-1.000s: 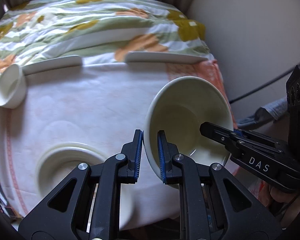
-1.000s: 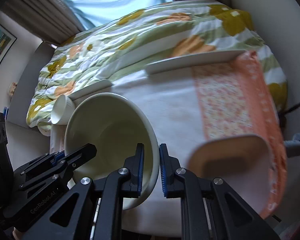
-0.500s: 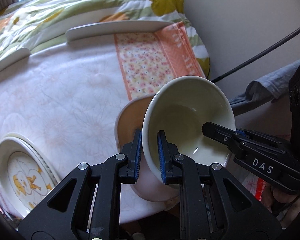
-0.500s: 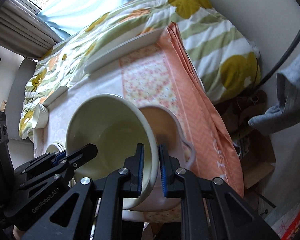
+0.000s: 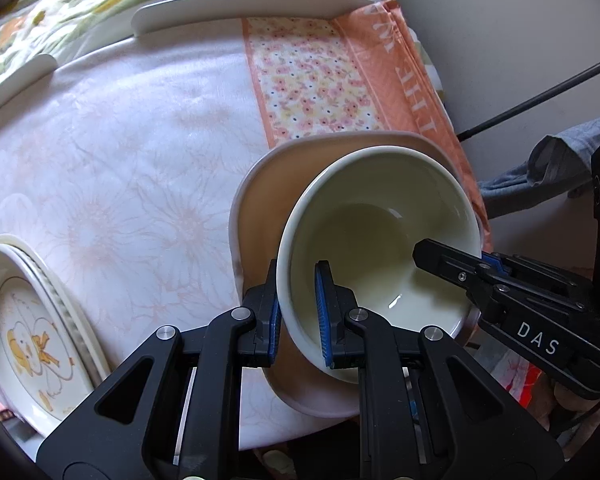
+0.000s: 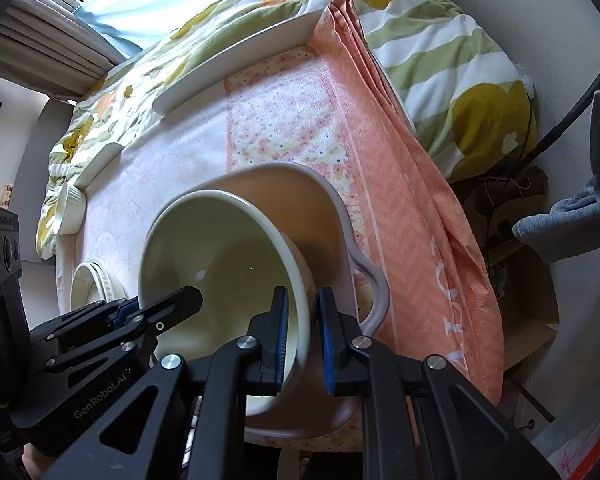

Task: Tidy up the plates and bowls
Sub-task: 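Carry the cream bowl and lower it into the pink basin, then open the right tool and withdraw it from the cream bowl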

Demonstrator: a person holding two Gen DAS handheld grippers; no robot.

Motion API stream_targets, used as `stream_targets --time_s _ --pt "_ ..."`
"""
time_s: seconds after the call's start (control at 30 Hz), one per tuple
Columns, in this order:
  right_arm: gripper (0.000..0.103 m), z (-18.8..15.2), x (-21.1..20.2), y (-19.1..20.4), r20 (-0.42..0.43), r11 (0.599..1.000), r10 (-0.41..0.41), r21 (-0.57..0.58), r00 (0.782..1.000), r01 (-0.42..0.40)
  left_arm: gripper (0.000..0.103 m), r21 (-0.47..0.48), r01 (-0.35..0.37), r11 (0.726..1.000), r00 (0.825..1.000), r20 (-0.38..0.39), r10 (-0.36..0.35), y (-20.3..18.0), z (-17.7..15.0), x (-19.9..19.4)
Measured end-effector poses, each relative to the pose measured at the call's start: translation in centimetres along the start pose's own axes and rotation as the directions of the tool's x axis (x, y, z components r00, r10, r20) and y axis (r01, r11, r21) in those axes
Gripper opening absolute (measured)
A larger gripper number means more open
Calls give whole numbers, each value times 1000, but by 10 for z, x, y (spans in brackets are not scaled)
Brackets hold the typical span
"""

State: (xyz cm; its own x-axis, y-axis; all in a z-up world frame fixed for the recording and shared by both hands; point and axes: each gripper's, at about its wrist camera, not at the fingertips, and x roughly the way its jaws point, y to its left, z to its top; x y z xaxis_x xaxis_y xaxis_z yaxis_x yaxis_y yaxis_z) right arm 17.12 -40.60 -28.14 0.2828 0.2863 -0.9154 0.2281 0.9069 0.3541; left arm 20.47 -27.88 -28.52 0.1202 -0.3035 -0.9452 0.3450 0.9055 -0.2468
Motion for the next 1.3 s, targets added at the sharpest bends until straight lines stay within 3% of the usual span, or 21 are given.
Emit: stream_targets --time_s 0.47,0.7,0.93,1.1,1.17,1.23,1.27,1.3 --pt "14 -3 -5 8 15 999 -31 -41 999 31 14 48 -109 993 994 12 108 -7 1 1" --pt "14 -5 -13 8 43 999 -30 -36 999 31 16 155 -256 954 965 107 241 -24 -2 -11" --pt "14 -7 -22 10 56 999 -39 -33 998 41 17 132 -189 973 980 91 178 -18 -3 -21" --pt "14 -3 -50 21 107 997 19 -73 994 -12 19 63 -87 994 986 146 77 2 -11 -63" --pt "14 0 -56 32 108 994 39 -109 993 -27 36 30 -76 997 980 189 69 15 -17 -85" --pt "18 4 -60 48 112 988 55 -152 992 -38 94 -8 -79 997 968 237 79 29 -23 -105" --pt "24 5 -61 54 118 985 58 -170 991 -38 101 -35 -86 996 958 272 93 39 -28 -118" --pt "46 6 -63 61 125 981 64 -191 990 -40 103 -65 -99 993 945 305 114 49 -33 -132"
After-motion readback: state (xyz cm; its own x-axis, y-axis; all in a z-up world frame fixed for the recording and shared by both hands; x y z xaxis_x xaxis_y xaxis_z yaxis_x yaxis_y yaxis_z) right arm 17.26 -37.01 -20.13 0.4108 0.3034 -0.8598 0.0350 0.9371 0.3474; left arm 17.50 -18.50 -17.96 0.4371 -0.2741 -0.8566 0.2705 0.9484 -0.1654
